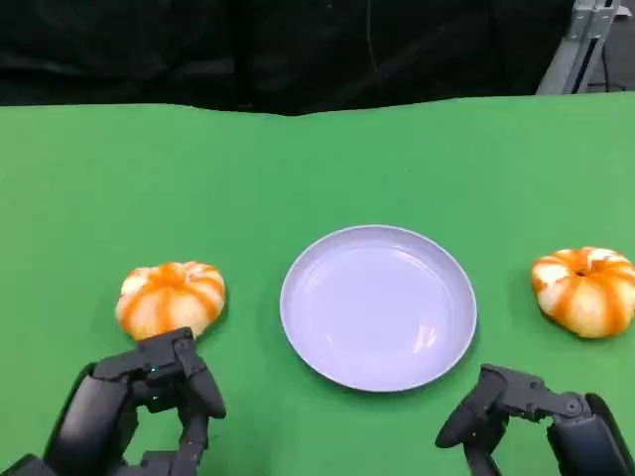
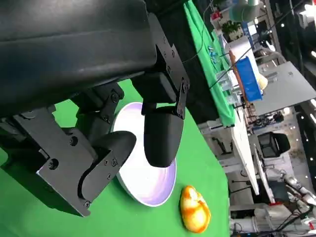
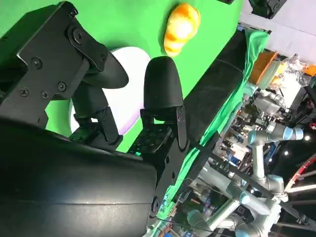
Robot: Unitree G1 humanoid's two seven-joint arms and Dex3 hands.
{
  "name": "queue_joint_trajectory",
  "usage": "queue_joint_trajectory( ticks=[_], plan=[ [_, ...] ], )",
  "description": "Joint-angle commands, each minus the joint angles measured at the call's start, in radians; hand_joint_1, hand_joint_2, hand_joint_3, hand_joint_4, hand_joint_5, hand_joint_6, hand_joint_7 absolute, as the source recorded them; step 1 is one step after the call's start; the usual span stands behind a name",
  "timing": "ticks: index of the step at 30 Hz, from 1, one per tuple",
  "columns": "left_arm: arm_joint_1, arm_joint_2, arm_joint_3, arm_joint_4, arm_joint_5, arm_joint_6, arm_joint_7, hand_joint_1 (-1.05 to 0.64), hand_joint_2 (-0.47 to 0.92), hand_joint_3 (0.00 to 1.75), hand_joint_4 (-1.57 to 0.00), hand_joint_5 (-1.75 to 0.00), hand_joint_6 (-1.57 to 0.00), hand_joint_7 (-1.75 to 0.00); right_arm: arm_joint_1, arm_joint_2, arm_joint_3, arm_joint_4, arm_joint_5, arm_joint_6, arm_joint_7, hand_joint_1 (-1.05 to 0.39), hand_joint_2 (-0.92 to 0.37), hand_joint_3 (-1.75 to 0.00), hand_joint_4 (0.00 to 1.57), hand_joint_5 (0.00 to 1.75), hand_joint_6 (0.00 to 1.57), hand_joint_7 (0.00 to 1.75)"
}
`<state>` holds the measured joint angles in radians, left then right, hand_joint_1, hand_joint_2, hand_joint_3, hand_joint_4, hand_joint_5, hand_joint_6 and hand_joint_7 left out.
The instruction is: Grasp the bread from the table and place it into the plate.
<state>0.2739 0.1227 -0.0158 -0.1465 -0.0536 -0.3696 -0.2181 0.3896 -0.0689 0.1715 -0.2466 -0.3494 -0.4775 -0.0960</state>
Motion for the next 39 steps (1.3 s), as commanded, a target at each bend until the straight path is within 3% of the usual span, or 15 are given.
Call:
queue_joint_trajectory(
  ticks=[1, 3, 4, 5, 7, 9, 11, 13, 17, 24, 32, 39],
  plan=[
    [-0.005, 0.017, 0.017, -0.007, -0.024, 0.024, -0.011, -0.05, 0.42, 1.22, -0.74, -1.45, -0.73, -1.2, -0.003, 0.006, 0.004, 0.003, -0.001, -0.011, -0.013, 0.06, -0.2, -1.47, 0.86, 1.53, 0.88, 1.27],
    [-0.006, 0.02, 0.019, -0.014, -0.033, 0.039, -0.015, -0.07, 0.53, 1.01, -0.68, -1.32, -0.7, -1.0, -0.002, 0.008, 0.007, 0.003, -0.005, -0.011, -0.014, 0.06, -0.2, -1.47, 0.87, 1.53, 0.88, 1.27],
    [-0.013, 0.029, 0.023, -0.026, -0.014, 0.068, -0.006, -0.07, 0.54, 0.99, -0.67, -1.31, -0.69, -0.98, -0.003, 0.01, 0.008, 0.005, -0.002, -0.01, -0.014, 0.06, -0.2, -1.47, 0.87, 1.53, 0.88, 1.27],
    [-0.022, 0.039, 0.026, -0.04, 0.006, 0.097, 0.003, -0.19, 0.66, 0.68, -0.6, -1.17, -0.61, -0.77, -0.004, 0.012, 0.01, 0.007, -0.001, -0.011, -0.014, 0.07, -0.21, -1.47, 0.86, 1.52, 0.88, 1.27],
    [-0.03, 0.049, 0.03, -0.06, 0.029, 0.136, 0.011, -0.3, 0.85, 0.27, -0.55, -1.01, -0.58, -0.5, -0.006, 0.014, 0.011, 0.01, -0.001, -0.013, -0.015, 0.07, -0.21, -1.46, 0.87, 1.52, 0.88, 1.26],
    [-0.031, 0.048, 0.03, -0.069, 0.033, 0.15, 0.011, -0.32, 0.9, 0.16, -0.54, -0.98, -0.58, -0.43, -0.006, 0.014, 0.01, 0.011, -0.001, -0.014, -0.015, 0.07, -0.21, -1.46, 0.87, 1.52, 0.88, 1.26],
    [-0.054, 0.074, 0.032, -0.087, 0.097, 0.189, 0.025, -0.33, 0.92, 0.13, -0.54, -0.97, -0.58, -0.41, -0.005, 0.017, 0.012, 0.008, -0.003, -0.009, -0.014, 0.07, -0.21, -1.46, 0.87, 1.51, 0.89, 1.26],
    [-0.099, 0.114, 0.033, -0.113, 0.201, 0.257, 0.038, -0.39, 0.92, 0.06, -0.32, -0.71, -0.4, -0.2, -0.004, 0.02, 0.015, 0.004, -0.003, -0.001, -0.012, 0.07, -0.21, -1.45, 0.87, 1.52, 0.89, 1.26],
    [-0.161, 0.17, 0.013, -0.122, 0.344, 0.337, 0.044, -0.47, 0.92, 0.04, -0.2, -0.58, -0.29, -0.08, -0.005, 0.02, 0.016, 0.005, -0.003, -0.002, -0.013, 0.07, -0.21, -1.44, 0.86, 1.51, 0.89, 1.25],
    [-0.29, 0.263, -0.088, -0.046, 0.67, 0.423, 0.064, -0.53, 0.91, 0.0, -0.2, -0.37, -0.26, -0.01, -0.005, 0.016, 0.015, 0.01, -0.008, -0.006, -0.018, 0.07, -0.22, -1.43, 0.87, 1.51, 0.89, 1.25],
    [-0.438, 0.265, -0.224, 0.115, 0.883, 0.534, 0.051, -0.57, 0.91, 0.0, -0.28, -0.31, -0.28, -0.01, -0.007, 0.016, 0.016, 0.014, -0.01, -0.008, -0.021, 0.07, -0.22, -1.43, 0.87, 1.49, 0.89, 1.24],
    [-0.628, 0.212, -0.382, 0.473, 1.009, 0.607, 0.11, -0.59, 0.92, 0.0, -0.35, -0.24, -0.34, -0.02, -0.004, 0.017, 0.022, 0.011, -0.004, -0.009, -0.02, 0.07, -0.21, -1.44, 0.87, 1.49, 0.89, 1.24]
  ],
)
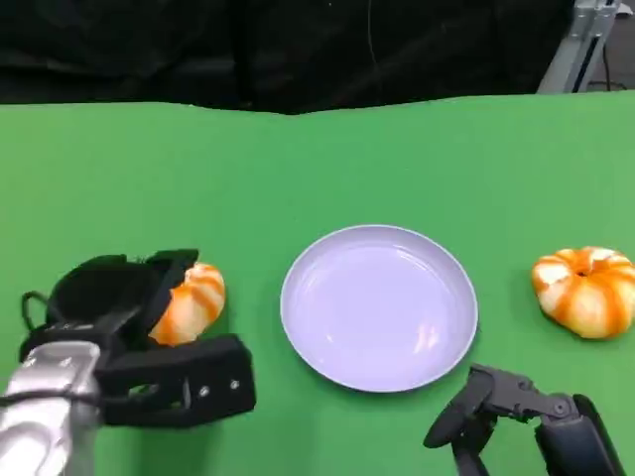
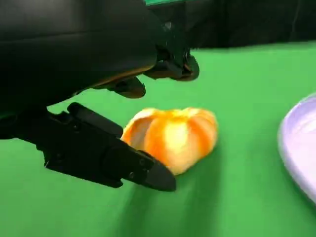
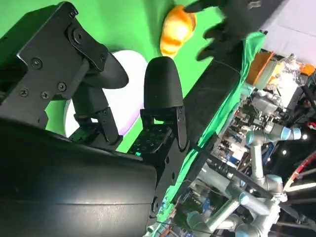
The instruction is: Grasp the bread from the table and place it into the plate.
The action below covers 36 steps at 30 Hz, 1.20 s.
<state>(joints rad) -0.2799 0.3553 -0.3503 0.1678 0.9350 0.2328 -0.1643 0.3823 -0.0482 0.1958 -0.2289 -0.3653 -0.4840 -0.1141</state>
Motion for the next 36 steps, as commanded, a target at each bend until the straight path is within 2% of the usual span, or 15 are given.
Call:
queue_joint_trajectory(
  ticks=[1, 3, 6, 8, 10, 11, 12, 13, 14, 15, 17, 20, 25, 29, 36],
  plan=[
    [-0.098, -0.032, -0.059, 0.214, 0.016, -0.001, 0.075, -0.59, 0.92, 0.0, -0.36, -0.24, -0.35, -0.02, 0.004, -0.003, -0.001, -0.008, 0.012, -0.003, -0.002, 0.07, -0.21, -1.44, 0.87, 1.49, 0.9, 1.23],
    [-0.14, -0.051, -0.071, 0.313, -0.004, -0.017, 0.106, -0.58, 0.92, 0.01, -0.37, -0.23, -0.35, -0.01, 0.007, -0.002, 0.0, -0.012, 0.006, 0.001, -0.004, 0.07, -0.21, -1.44, 0.87, 1.5, 0.9, 1.23],
    [-0.189, -0.066, -0.075, 0.447, -0.047, -0.093, 0.192, -0.44, 0.92, 0.04, -0.5, -0.28, -0.42, -0.04, 0.013, -0.001, 0.003, -0.019, 0.001, 0.007, -0.005, 0.06, -0.21, -1.45, 0.87, 1.5, 0.9, 1.23],
    [-0.193, -0.056, -0.067, 0.516, -0.086, -0.231, 0.341, -0.24, 0.91, 0.03, -0.8, -1.31, -0.97, -0.13, 0.017, -0.002, 0.005, -0.024, 0.001, 0.006, -0.004, 0.05, -0.22, -1.43, 0.87, 1.5, 0.9, 1.23],
    [-0.191, -0.047, -0.065, 0.55, -0.11, -0.324, 0.448, -0.19, 0.9, 0.01, -0.9, -1.61, -1.18, -0.14, 0.019, -0.003, 0.004, -0.026, 0.001, 0.004, -0.005, 0.05, -0.22, -1.43, 0.87, 1.49, 0.9, 1.23],
    [-0.19, -0.043, -0.065, 0.56, -0.117, -0.355, 0.487, -0.18, 0.91, 0.05, -0.92, -1.69, -1.15, -0.5, 0.02, -0.002, 0.004, -0.026, 0.0, 0.003, -0.006, 0.05, -0.22, -1.43, 0.87, 1.49, 0.9, 1.23],
    [-0.192, -0.041, -0.066, 0.571, -0.122, -0.377, 0.514, -0.17, 0.91, 0.06, -0.93, -1.72, -1.06, -0.77, 0.02, -0.002, 0.004, -0.027, 0.0, 0.003, -0.006, 0.05, -0.22, -1.43, 0.87, 1.49, 0.9, 1.23],
    [-0.184, -0.033, -0.065, 0.545, -0.119, -0.4, 0.562, -0.17, 0.92, 0.06, -0.93, -1.73, -1.01, -0.91, 0.021, -0.001, 0.005, -0.029, -0.001, 0.006, -0.006, 0.05, -0.22, -1.43, 0.87, 1.49, 0.9, 1.23],
    [-0.18, -0.026, -0.063, 0.522, -0.115, -0.416, 0.598, -0.17, 0.87, 0.23, -0.9, -1.74, -0.84, -1.31, 0.022, -0.001, 0.006, -0.032, -0.002, 0.008, -0.005, 0.05, -0.22, -1.43, 0.87, 1.49, 0.9, 1.23],
    [-0.176, -0.02, -0.059, 0.493, -0.111, -0.424, 0.623, -0.17, 0.71, 0.57, -0.88, -1.74, -0.72, -1.57, 0.022, 0.0, 0.006, -0.034, -0.003, 0.011, -0.005, 0.06, -0.22, -1.43, 0.87, 1.5, 0.9, 1.23],
    [-0.174, -0.016, -0.048, 0.447, -0.109, -0.428, 0.659, -0.17, 0.5, 0.98, -0.87, -1.75, -0.67, -1.71, 0.02, -0.001, 0.006, -0.036, -0.002, 0.016, -0.002, 0.06, -0.22, -1.43, 0.87, 1.5, 0.9, 1.23],
    [-0.175, -0.013, -0.039, 0.397, -0.11, -0.434, 0.689, -0.17, 0.42, 1.17, -0.89, -1.75, -0.68, -1.74, 0.016, -0.001, 0.006, -0.032, 0.0, 0.019, -0.002, 0.06, -0.22, -1.44, 0.87, 1.5, 0.9, 1.23],
    [-0.172, -0.011, -0.038, 0.374, -0.11, -0.433, 0.693, -0.17, 0.4, 1.23, -0.89, -1.75, -0.68, -1.75, 0.014, -0.002, 0.007, -0.031, 0.001, 0.02, -0.003, 0.06, -0.21, -1.45, 0.88, 1.49, 0.9, 1.24],
    [-0.191, -0.064, -0.057, 0.276, -0.118, -0.485, 0.698, -0.18, 0.26, 1.42, -0.95, -1.75, -0.76, -1.68, 0.014, -0.002, 0.007, -0.029, 0.005, 0.018, -0.002, 0.08, -0.21, -1.46, 0.87, 1.49, 0.9, 1.23],
    [-0.206, -0.116, -0.078, 0.257, -0.126, -0.511, 0.66, -0.22, 0.23, 1.43, -0.94, -1.75, -0.76, -1.67, 0.011, -0.004, 0.007, -0.025, 0.001, 0.017, -0.005, 0.09, -0.19, -1.48, 0.87, 1.5, 0.9, 1.23]
  ],
)
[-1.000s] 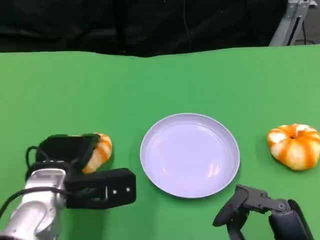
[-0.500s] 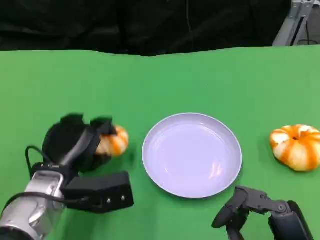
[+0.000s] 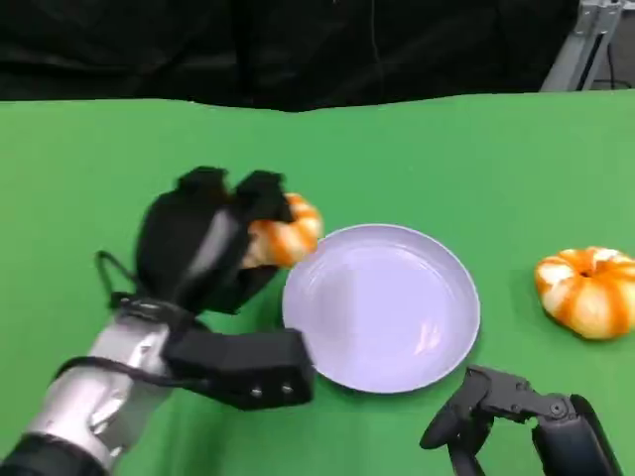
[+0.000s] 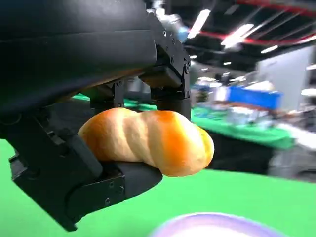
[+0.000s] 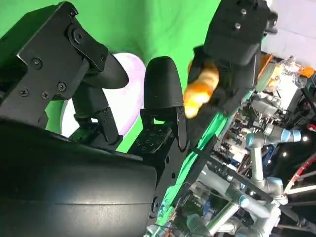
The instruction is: Grasp the bread from the table and place it into the plate.
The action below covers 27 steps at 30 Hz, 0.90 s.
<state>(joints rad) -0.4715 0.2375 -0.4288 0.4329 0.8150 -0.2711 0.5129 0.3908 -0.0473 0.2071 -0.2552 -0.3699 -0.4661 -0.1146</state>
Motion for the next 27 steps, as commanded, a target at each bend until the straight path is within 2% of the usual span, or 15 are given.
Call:
queue_joint_trajectory(
  ticks=[1, 4, 13, 14, 15, 17, 18, 19, 20, 21, 24, 25, 26, 27],
  plan=[
    [-0.014, 0.001, 0.001, -0.008, -0.005, -0.008, -0.018, -0.22, 0.23, 1.43, -0.94, -1.75, -0.76, -1.67, 0.003, -0.005, -0.004, 0.002, 0.005, -0.001, -0.004, 0.09, -0.19, -1.49, 0.87, 1.5, 0.9, 1.23],
    [-0.06, -0.072, -0.031, 0.069, -0.019, -0.017, -0.037, -0.18, 0.25, 1.41, -0.95, -1.75, -0.76, -1.69, 0.002, -0.004, -0.003, 0.004, 0.005, -0.012, -0.008, 0.08, -0.19, -1.49, 0.87, 1.5, 0.9, 1.23],
    [-0.073, -0.086, -0.03, 0.097, -0.017, -0.028, -0.034, -0.17, 0.27, 1.39, -0.95, -1.75, -0.76, -1.69, 0.001, -0.004, -0.003, 0.005, 0.005, -0.015, -0.009, 0.08, -0.19, -1.49, 0.87, 1.49, 0.91, 1.23],
    [-0.108, -0.135, -0.056, 0.16, -0.023, -0.017, -0.077, -0.17, 0.27, 1.39, -0.95, -1.75, -0.76, -1.7, 0.006, -0.005, -0.002, -0.003, 0.003, -0.008, -0.007, 0.08, -0.19, -1.49, 0.87, 1.49, 0.91, 1.23],
    [-0.136, -0.172, -0.074, 0.21, -0.028, -0.01, -0.108, -0.16, 0.32, 1.24, -0.89, -1.75, -0.75, -1.61, 0.01, -0.005, -0.002, -0.008, 0.002, -0.004, -0.006, 0.08, -0.19, -1.49, 0.87, 1.5, 0.9, 1.22],
    [-0.171, -0.213, -0.092, 0.268, -0.053, 0.0, -0.188, -0.15, 0.35, 1.14, -0.86, -1.75, -0.76, -1.56, 0.013, -0.005, -0.001, -0.012, 0.003, -0.003, -0.005, 0.07, -0.2, -1.48, 0.87, 1.5, 0.9, 1.22],
    [-0.179, -0.213, -0.095, 0.271, -0.069, 0.007, -0.242, -0.19, 0.5, 0.88, -0.74, -1.52, -0.7, -1.16, 0.013, -0.005, 0.0, -0.01, 0.002, -0.005, -0.006, 0.07, -0.2, -1.48, 0.87, 1.5, 0.9, 1.22],
    [-0.184, -0.213, -0.097, 0.272, -0.08, 0.013, -0.282, -0.23, 0.72, 0.51, -0.62, -1.22, -0.65, -0.65, 0.013, -0.004, 0.0, -0.01, 0.002, -0.007, -0.007, 0.07, -0.2, -1.48, 0.87, 1.5, 0.9, 1.23],
    [-0.187, -0.213, -0.097, 0.271, -0.086, 0.016, -0.308, -0.25, 0.82, 0.33, -0.59, -1.11, -0.65, -0.43, 0.013, -0.004, 0.0, -0.009, 0.001, -0.007, -0.008, 0.07, -0.2, -1.48, 0.87, 1.5, 0.9, 1.23],
    [-0.188, -0.213, -0.097, 0.27, -0.087, 0.018, -0.318, -0.26, 0.88, 0.22, -0.56, -1.04, -0.66, -0.3, 0.013, -0.004, 0.0, -0.01, 0.001, -0.007, -0.008, 0.07, -0.2, -1.48, 0.87, 1.5, 0.9, 1.23],
    [-0.195, -0.21, -0.101, 0.263, -0.089, 0.032, -0.368, -0.26, 0.92, 0.16, -0.55, -1.0, -0.66, -0.21, 0.014, -0.004, 0.0, -0.012, -0.003, -0.004, -0.008, 0.07, -0.2, -1.48, 0.87, 1.5, 0.9, 1.23],
    [-0.2, -0.208, -0.106, 0.26, -0.089, 0.04, -0.399, -0.45, 0.92, 0.19, -0.23, -0.74, -0.4, -0.1, 0.014, -0.004, 0.0, -0.013, -0.006, -0.002, -0.008, 0.06, -0.2, -1.48, 0.87, 1.5, 0.9, 1.23],
    [-0.205, -0.203, -0.113, 0.258, -0.086, 0.046, -0.43, -0.51, 0.92, 0.2, -0.11, -0.65, -0.31, -0.06, 0.014, -0.004, 0.0, -0.013, -0.005, -0.001, -0.007, 0.06, -0.2, -1.48, 0.87, 1.5, 0.9, 1.22],
    [-0.208, -0.2, -0.117, 0.255, -0.084, 0.05, -0.451, -0.62, 0.92, 0.25, -0.05, -0.46, -0.22, -0.03, 0.013, -0.005, -0.001, -0.013, -0.005, -0.001, -0.006, 0.06, -0.2, -1.48, 0.87, 1.5, 0.9, 1.22]
  ],
)
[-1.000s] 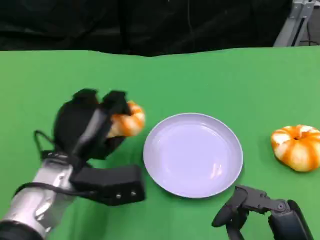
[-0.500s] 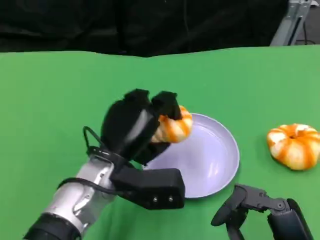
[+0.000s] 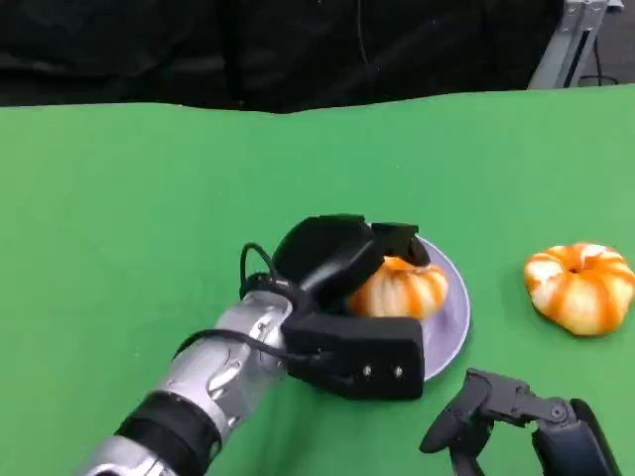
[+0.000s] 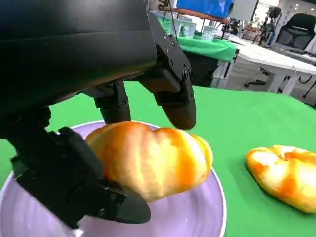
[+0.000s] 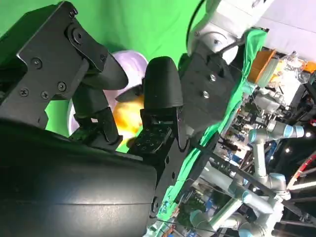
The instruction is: Grasp the bread from the table and place it into the plate.
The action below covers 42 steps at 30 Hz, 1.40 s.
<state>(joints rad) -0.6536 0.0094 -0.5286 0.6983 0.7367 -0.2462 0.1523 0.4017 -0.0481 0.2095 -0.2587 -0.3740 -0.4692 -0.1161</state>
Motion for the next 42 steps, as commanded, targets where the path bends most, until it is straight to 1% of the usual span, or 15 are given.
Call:
queue_joint_trajectory(
  ticks=[1, 5, 6, 8, 17, 21, 25, 28, 29, 31, 35, 37, 38, 40, 42],
  plan=[
    [-0.027, 0.029, -0.018, -0.013, -0.005, 0.026, -0.1, -0.65, 0.92, 0.26, -0.02, -0.4, -0.19, -0.02, 0.002, -0.004, -0.003, -0.009, 0.0, 0.002, -0.004, 0.07, -0.19, -1.48, 0.87, 1.5, 0.9, 1.22],
    [-0.026, 0.041, -0.026, -0.04, -0.002, 0.059, -0.161, -0.69, 0.92, 0.28, 0.0, -0.33, -0.16, -0.01, 0.0, -0.005, -0.004, -0.005, 0.0, -0.002, -0.006, 0.07, -0.19, -1.49, 0.87, 1.5, 0.9, 1.22],
    [-0.026, 0.048, -0.031, -0.057, 0.001, 0.081, -0.199, -0.77, 0.92, 0.32, 0.0, -0.14, -0.09, -0.02, -0.002, -0.005, -0.004, -0.003, 0.0, -0.005, -0.007, 0.08, -0.19, -1.49, 0.88, 1.5, 0.91, 1.22],
    [-0.023, 0.056, -0.036, -0.084, 0.004, 0.111, -0.246, -0.81, 0.92, 0.35, 0.0, -0.04, -0.05, -0.02, -0.004, -0.005, -0.005, 0.0, -0.001, -0.008, -0.008, 0.08, -0.19, -1.49, 0.88, 1.5, 0.91, 1.22],
    [-0.013, 0.062, -0.042, -0.117, 0.0, 0.139, -0.268, -0.82, 0.92, 0.36, 0.0, 0.0, -0.04, -0.02, -0.004, -0.005, -0.005, 0.0, -0.001, -0.008, -0.009, 0.09, -0.19, -1.48, 0.88, 1.5, 0.91, 1.22],
    [0.136, 0.232, 0.107, -0.446, -0.158, 0.104, -0.41, -0.82, 0.92, 0.39, -0.06, -0.04, -0.1, -0.05, -0.01, -0.001, -0.004, 0.008, 0.005, -0.004, -0.008, 0.09, -0.19, -1.48, 0.87, 1.5, 0.91, 1.22],
    [0.213, 0.259, 0.177, -0.572, -0.265, 0.124, -0.464, -0.73, 0.92, 0.34, -0.14, -0.09, -0.19, -0.08, -0.01, -0.002, -0.005, 0.01, 0.006, -0.004, -0.007, 0.08, -0.2, -1.48, 0.87, 1.5, 0.91, 1.23],
    [0.323, 0.251, 0.279, -0.685, -0.44, 0.136, -0.486, -0.64, 0.92, 0.3, -0.3, -0.2, -0.29, -0.12, -0.014, -0.004, -0.006, 0.015, 0.005, -0.007, -0.009, 0.08, -0.2, -1.48, 0.87, 1.5, 0.91, 1.23],
    [0.358, 0.248, 0.308, -0.723, -0.489, 0.148, -0.492, -0.55, 0.92, 0.26, -0.39, -0.33, -0.41, -0.15, -0.015, -0.004, -0.006, 0.019, 0.007, -0.01, -0.01, 0.08, -0.2, -1.47, 0.87, 1.5, 0.91, 1.23],
    [0.425, 0.236, 0.352, -0.779, -0.551, 0.146, -0.474, -0.5, 0.92, 0.24, -0.33, -0.6, -0.5, -0.12, -0.016, -0.004, -0.006, 0.023, 0.009, -0.014, -0.009, 0.08, -0.2, -1.47, 0.87, 1.5, 0.91, 1.23],
    [0.593, 0.176, 0.437, -0.863, -0.661, 0.108, -0.404, -0.23, 0.91, 0.23, -0.57, -1.0, -0.86, -0.27, -0.016, -0.003, -0.005, 0.027, 0.008, -0.015, -0.011, 0.08, -0.2, -1.46, 0.88, 1.5, 0.9, 1.23],
    [0.686, 0.146, 0.472, -0.895, -0.712, 0.071, -0.379, -0.15, 0.81, 0.44, -0.61, -1.15, -0.86, -0.47, -0.016, -0.004, -0.007, 0.027, 0.009, -0.014, -0.01, 0.08, -0.2, -1.46, 0.87, 1.5, 0.9, 1.23],
    [0.714, 0.138, 0.481, -0.905, -0.728, 0.055, -0.375, -0.09, 0.69, 0.68, -0.64, -1.26, -0.83, -0.7, -0.015, -0.005, -0.008, 0.025, 0.011, -0.012, -0.009, 0.08, -0.2, -1.46, 0.87, 1.5, 0.9, 1.23],
    [0.777, 0.124, 0.496, -0.916, -0.767, 0.006, -0.378, -0.06, 0.57, 0.94, -0.66, -1.37, -0.75, -0.97, -0.016, -0.007, -0.01, 0.025, 0.01, -0.012, -0.008, 0.07, -0.2, -1.46, 0.87, 1.49, 0.9, 1.23],
    [0.801, 0.119, 0.501, -0.918, -0.782, -0.016, -0.382, -0.04, 0.52, 1.08, -0.67, -1.44, -0.7, -1.15, -0.016, -0.007, -0.01, 0.026, 0.009, -0.012, -0.009, 0.07, -0.2, -1.46, 0.87, 1.49, 0.9, 1.23]
  ],
)
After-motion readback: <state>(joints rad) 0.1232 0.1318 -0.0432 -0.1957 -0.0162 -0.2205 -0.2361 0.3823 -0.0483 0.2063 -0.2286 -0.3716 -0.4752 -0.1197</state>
